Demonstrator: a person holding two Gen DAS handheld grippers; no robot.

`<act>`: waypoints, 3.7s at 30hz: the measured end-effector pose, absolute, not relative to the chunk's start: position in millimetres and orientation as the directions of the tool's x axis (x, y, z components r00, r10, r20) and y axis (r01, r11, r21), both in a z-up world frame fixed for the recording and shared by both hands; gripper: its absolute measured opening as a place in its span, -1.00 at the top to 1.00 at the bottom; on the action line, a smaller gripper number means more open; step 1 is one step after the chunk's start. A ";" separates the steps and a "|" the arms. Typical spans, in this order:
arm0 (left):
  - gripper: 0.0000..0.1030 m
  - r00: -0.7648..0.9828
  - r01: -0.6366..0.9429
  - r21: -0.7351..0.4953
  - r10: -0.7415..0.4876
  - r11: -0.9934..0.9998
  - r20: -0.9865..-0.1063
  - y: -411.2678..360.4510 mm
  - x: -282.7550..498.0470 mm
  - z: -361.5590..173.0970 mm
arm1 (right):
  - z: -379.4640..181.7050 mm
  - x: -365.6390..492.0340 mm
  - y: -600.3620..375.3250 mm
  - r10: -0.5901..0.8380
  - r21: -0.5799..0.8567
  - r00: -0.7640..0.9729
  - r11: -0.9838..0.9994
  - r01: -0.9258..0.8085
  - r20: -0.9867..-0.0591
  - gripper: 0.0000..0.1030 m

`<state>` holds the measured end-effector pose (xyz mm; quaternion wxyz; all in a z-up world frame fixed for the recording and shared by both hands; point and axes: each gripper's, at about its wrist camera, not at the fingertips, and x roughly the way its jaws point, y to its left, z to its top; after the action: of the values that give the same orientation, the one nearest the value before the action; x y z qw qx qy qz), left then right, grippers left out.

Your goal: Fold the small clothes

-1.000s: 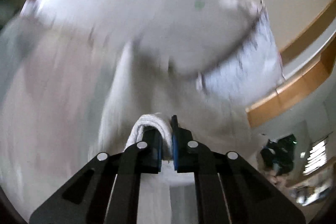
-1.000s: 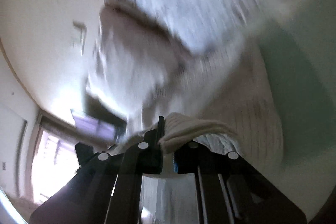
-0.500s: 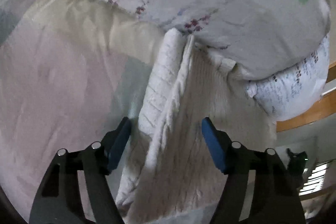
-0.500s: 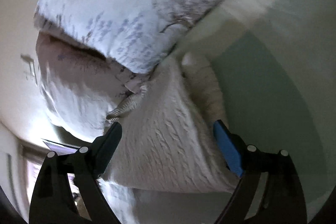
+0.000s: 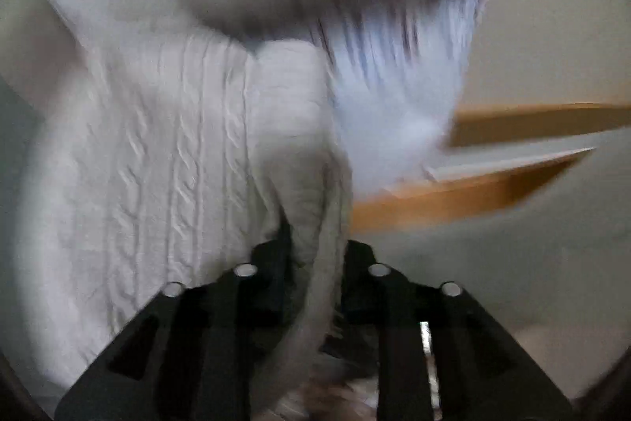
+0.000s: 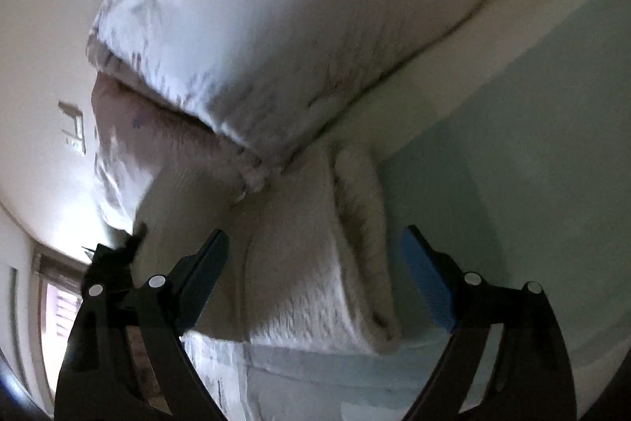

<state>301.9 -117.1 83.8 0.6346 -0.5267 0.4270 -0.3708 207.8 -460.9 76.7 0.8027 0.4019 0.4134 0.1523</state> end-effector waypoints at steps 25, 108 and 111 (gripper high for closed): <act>-0.73 0.306 -0.022 -0.611 -0.576 0.791 -0.758 -121.6 272.0 22.6 | 51.1 282.7 -421.9 0.544 0.642 0.468 0.764 0.066 -0.696 -0.43; -0.97 0.590 0.078 0.023 -0.028 0.997 -0.807 -45.5 72.0 15.5 | 8.4 68.2 -223.7 0.106 0.030 0.613 0.991 -0.134 -0.783 -0.97; -0.97 0.590 0.078 0.023 -0.028 0.997 -0.807 -45.5 72.0 15.5 | 8.4 68.2 -223.7 0.106 0.030 0.613 0.991 -0.134 -0.783 -0.97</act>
<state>72.0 -45.5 15.5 0.8912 0.0276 0.4517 -0.0296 68.2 -223.7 8.4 0.8978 -0.0159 0.4350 0.0667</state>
